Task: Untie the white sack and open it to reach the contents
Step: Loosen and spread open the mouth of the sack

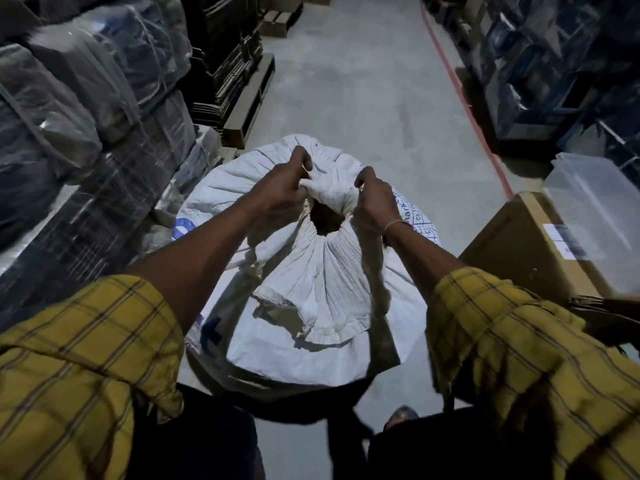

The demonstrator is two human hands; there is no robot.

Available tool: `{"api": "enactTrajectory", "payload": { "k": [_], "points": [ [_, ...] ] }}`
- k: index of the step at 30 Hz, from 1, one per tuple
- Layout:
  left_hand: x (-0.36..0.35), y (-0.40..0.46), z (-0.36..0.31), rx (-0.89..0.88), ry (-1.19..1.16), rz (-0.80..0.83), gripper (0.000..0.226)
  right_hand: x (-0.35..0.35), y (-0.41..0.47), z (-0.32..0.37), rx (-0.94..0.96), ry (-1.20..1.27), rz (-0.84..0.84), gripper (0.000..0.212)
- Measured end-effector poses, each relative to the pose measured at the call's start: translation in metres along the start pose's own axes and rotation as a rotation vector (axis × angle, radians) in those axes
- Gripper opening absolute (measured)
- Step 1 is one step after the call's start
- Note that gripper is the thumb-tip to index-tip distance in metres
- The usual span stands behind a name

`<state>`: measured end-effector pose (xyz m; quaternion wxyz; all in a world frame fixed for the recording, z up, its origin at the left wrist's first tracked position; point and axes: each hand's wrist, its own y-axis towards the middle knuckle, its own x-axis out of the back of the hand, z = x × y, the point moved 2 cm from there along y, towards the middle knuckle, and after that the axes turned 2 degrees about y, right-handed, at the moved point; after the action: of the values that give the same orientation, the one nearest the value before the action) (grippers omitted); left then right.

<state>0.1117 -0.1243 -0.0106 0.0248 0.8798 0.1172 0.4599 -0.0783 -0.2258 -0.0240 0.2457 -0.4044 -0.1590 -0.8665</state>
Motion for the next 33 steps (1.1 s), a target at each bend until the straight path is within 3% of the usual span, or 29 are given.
{"api": "enactTrajectory", "payload": {
  "k": [6,10,13,15,17,18,19,21,23,25,27,30,31,33],
  "points": [
    [0.020,0.021,0.004,0.163,0.250,-0.068,0.008,0.034,0.001,-0.028,0.109,0.371,0.153,0.043],
    [0.015,0.039,0.009,0.245,0.252,-0.146,0.011,0.052,0.003,-0.036,0.124,0.520,0.266,0.034],
    [0.000,0.046,-0.001,0.291,0.355,-0.201,0.027,0.062,0.003,-0.034,0.068,0.656,0.300,0.056],
    [-0.009,0.046,-0.008,0.339,0.431,-0.140,0.037,0.068,-0.001,-0.030,0.021,0.785,0.359,0.059],
    [-0.017,0.044,-0.006,0.317,0.619,-0.043,0.078,0.070,-0.002,-0.030,-0.032,0.858,0.432,0.055],
    [-0.021,0.041,-0.004,0.277,0.732,-0.010,0.093,0.070,0.000,-0.031,-0.043,0.841,0.453,0.056],
    [-0.024,0.039,-0.002,0.234,0.821,-0.015,0.095,0.070,0.002,-0.030,-0.034,0.767,0.459,0.060],
    [-0.030,0.035,0.004,0.196,0.860,-0.090,0.075,0.067,0.011,-0.035,0.011,0.571,0.462,0.073],
    [-0.029,0.034,0.007,0.201,0.832,-0.076,0.071,0.065,0.018,-0.039,-0.018,0.454,0.422,0.077],
    [-0.026,0.039,0.011,0.185,0.802,0.024,0.078,0.065,0.023,-0.043,-0.052,0.372,0.343,0.069],
    [-0.016,0.043,0.014,0.179,0.689,0.168,0.099,0.067,0.027,-0.047,-0.121,0.312,0.296,0.056],
    [-0.002,0.048,0.019,0.051,0.482,0.320,0.116,0.063,0.026,-0.045,-0.253,0.319,0.245,0.015],
    [0.002,0.048,0.020,0.000,0.418,0.292,0.112,0.058,0.027,-0.043,-0.295,0.292,0.209,0.027],
    [0.008,0.044,0.015,-0.099,0.292,0.151,0.088,0.049,0.026,-0.038,-0.301,-0.090,0.112,0.053]
  ]
}}
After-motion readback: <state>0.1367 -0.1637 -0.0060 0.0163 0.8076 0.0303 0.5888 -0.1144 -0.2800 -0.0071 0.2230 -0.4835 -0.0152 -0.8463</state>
